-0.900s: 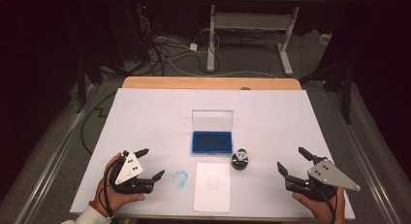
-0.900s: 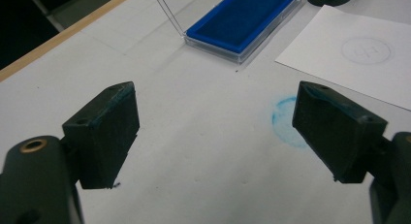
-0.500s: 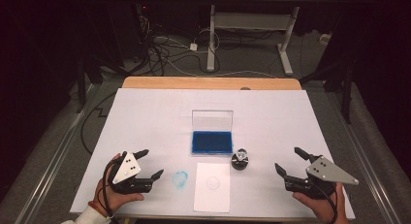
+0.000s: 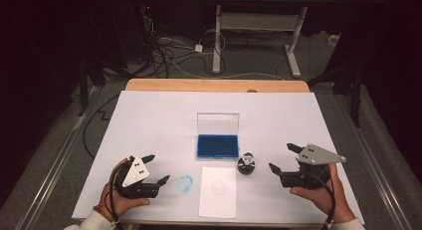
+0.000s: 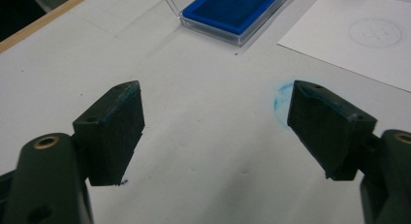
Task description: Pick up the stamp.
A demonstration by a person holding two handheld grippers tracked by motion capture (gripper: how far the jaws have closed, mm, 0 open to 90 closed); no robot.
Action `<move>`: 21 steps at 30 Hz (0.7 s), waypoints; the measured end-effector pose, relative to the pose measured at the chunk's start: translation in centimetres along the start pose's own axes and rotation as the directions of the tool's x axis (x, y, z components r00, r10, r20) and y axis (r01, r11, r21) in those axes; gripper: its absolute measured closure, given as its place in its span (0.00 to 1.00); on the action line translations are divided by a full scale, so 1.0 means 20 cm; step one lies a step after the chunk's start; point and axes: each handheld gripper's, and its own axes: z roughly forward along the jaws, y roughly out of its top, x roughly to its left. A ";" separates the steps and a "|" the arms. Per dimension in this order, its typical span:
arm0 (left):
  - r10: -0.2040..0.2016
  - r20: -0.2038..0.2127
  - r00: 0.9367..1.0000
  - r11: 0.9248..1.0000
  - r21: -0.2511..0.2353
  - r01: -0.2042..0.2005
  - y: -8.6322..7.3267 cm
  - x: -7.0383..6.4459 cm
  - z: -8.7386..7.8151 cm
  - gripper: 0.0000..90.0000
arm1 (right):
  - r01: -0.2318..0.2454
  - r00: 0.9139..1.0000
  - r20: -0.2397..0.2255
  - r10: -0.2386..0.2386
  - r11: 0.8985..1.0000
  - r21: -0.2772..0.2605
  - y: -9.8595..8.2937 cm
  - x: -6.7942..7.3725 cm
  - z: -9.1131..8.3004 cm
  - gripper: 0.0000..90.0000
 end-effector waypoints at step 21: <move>0.015 0.012 1.000 1.000 0.006 -0.015 0.00 -0.01 0.00 0.23 | 0.070 0.990 -0.135 -0.035 0.962 0.264 0.10 0.13 0.49 0.37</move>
